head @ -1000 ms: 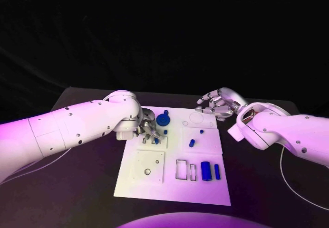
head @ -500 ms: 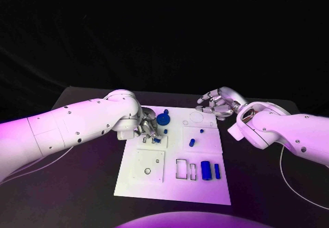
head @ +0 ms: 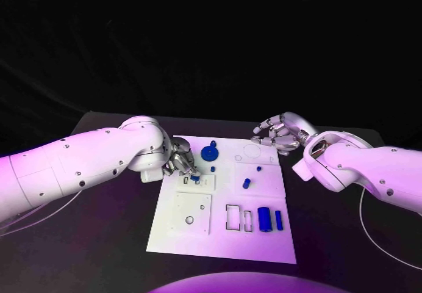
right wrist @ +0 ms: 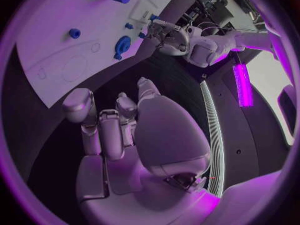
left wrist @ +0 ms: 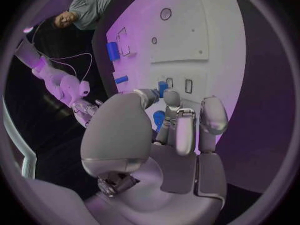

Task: Assemble the parts on the task board

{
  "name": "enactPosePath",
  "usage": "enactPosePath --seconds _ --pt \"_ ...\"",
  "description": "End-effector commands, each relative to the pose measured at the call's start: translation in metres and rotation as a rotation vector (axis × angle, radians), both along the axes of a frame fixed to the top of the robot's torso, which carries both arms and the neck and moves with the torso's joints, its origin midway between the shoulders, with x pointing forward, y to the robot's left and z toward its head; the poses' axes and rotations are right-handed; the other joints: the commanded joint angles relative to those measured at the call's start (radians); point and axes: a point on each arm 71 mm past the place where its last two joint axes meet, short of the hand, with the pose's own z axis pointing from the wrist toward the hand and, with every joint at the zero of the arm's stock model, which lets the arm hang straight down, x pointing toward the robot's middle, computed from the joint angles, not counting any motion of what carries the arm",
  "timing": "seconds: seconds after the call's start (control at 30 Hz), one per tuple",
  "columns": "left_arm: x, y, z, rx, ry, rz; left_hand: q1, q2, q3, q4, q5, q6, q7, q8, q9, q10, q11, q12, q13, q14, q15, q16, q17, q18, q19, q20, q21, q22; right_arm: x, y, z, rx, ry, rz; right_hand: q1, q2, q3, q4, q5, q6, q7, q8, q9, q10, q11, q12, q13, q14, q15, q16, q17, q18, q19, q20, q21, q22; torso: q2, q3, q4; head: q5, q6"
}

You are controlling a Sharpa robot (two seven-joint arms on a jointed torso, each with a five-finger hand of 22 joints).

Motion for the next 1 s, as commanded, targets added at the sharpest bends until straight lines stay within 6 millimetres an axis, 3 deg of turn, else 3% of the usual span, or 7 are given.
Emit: enactPosePath --seconds 0.03,0.33,0.63,1.0 --pt "0.001 -0.002 0.005 -0.032 -0.079 0.018 -0.009 -0.024 0.142 -0.112 0.004 0.024 -0.025 0.059 0.14 0.021 -0.006 0.009 0.009 0.066 -0.012 0.007 0.123 -0.023 0.016 -0.004 0.008 0.017 -0.001 0.0 0.0 0.002 0.005 0.005 0.005 0.002 0.006 0.001 0.004 -0.008 -0.002 0.006 0.001 -0.006 -0.003 -0.005 -0.001 0.033 -0.006 -0.004 -0.001 0.01 -0.008 0.0 -0.005 -0.002 -0.001 -0.0005 0.0011 0.001 0.001" --pt "-0.001 -0.001 0.002 -0.018 -0.136 0.026 -0.054 -0.066 0.244 -0.15 0.008 0.051 -0.035 0.062 0.165 0.054 -0.016 0.009 0.006 0.074 -0.022 0.014 0.143 -0.03 0.049 -0.015 0.023 0.055 -0.001 0.0 0.0 0.001 0.004 0.005 0.005 0.001 0.005 0.001 0.004 -0.009 -0.002 0.006 0.001 -0.006 -0.003 -0.004 -0.001 0.033 -0.006 -0.004 0.0 0.01 -0.008 0.0 -0.005 -0.001 -0.001 -0.0012 0.0011 0.005 0.001" --pt "-0.002 -0.006 -0.003 0.02 -0.158 -0.003 -0.082 -0.079 0.27 -0.164 0.012 0.069 -0.043 0.068 0.181 0.075 -0.023 0.012 0.003 0.081 -0.028 0.024 0.166 -0.042 0.089 -0.02 0.045 0.113 -0.001 0.0 0.0 0.0 0.001 0.007 0.005 0.001 0.005 0.001 0.004 -0.009 -0.002 0.006 0.001 -0.006 -0.003 -0.004 -0.001 0.033 -0.006 -0.004 0.0 0.01 -0.008 0.0 -0.005 -0.001 0.001 -0.0016 -0.0015 0.008 0.004" --pt "-0.004 -0.011 -0.01 0.06 -0.122 -0.042 -0.096 -0.081 0.275 -0.166 0.013 0.078 -0.047 0.072 0.189 0.075 -0.027 -0.004 -0.027 0.082 -0.031 0.027 0.171 -0.043 0.094 -0.023 0.049 0.12 -0.002 0.002 -0.001 0.001 0.002 0.009 0.005 0.001 0.005 0.001 0.004 -0.009 -0.002 0.006 0.001 -0.006 -0.003 -0.004 -0.001 0.033 -0.006 -0.004 0.0 0.01 -0.008 0.0 -0.005 -0.001 0.002 -0.0005 -0.0011 0.008 0.0"
